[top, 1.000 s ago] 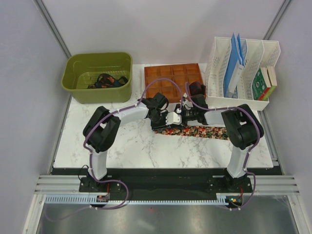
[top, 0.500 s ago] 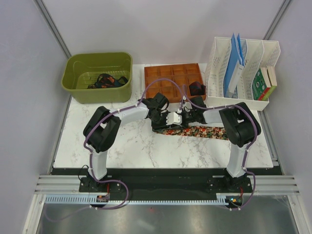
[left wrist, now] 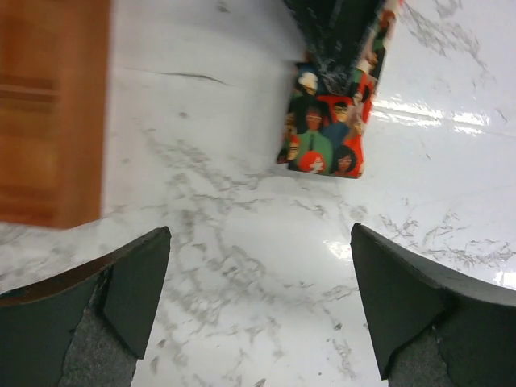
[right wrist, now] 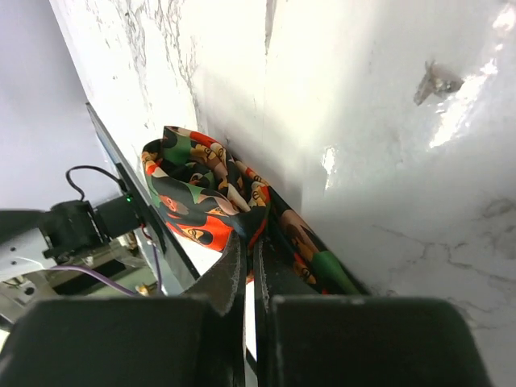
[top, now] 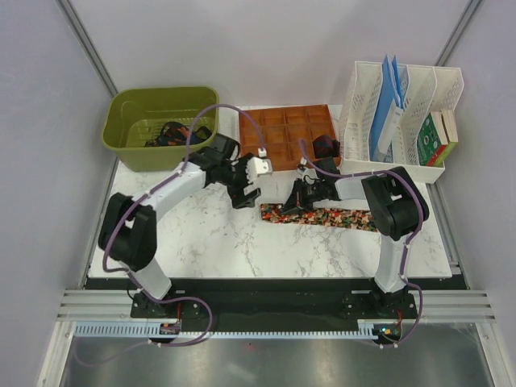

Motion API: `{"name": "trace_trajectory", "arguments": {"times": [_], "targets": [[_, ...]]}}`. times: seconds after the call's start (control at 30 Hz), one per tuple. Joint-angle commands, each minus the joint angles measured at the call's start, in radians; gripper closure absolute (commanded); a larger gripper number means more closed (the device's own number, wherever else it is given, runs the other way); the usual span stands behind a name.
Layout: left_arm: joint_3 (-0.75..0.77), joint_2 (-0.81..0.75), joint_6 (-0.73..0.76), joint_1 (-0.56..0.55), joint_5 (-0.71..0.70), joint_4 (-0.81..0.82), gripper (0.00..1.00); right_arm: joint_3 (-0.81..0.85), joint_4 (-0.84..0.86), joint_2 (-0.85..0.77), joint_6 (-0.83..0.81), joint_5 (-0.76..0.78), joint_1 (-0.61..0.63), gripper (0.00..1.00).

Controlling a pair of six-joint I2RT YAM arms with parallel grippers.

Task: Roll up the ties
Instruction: Roll the tie at the center of the board.

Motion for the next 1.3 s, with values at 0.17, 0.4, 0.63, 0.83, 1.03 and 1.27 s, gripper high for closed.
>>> {"name": "trace_trajectory", "arguments": {"times": [0.17,0.4,0.63,0.83,1.03,1.27], "targets": [[0.001,-0.104,-0.234,0.068,0.030,0.104,0.00,-0.004,-0.075,0.026,-0.172,0.167,0.024,1.00],[-0.144,-0.047,-0.003,0.040,0.164,0.210,0.00,-0.032,-0.043,0.014,-0.180,0.196,0.035,1.00],[-0.174,0.032,0.021,-0.055,0.029,0.302,0.01,-0.046,-0.016,-0.006,-0.120,0.181,0.044,1.00],[-0.159,0.085,0.116,-0.100,-0.014,0.329,0.01,-0.052,-0.010,-0.025,-0.077,0.161,0.055,1.00],[-0.064,0.157,0.202,-0.124,-0.006,0.250,0.10,-0.053,0.009,-0.006,-0.051,0.141,0.058,1.00],[-0.040,0.198,0.221,-0.141,-0.051,0.217,0.28,-0.024,0.009,0.005,-0.037,0.129,0.058,1.00]]}}
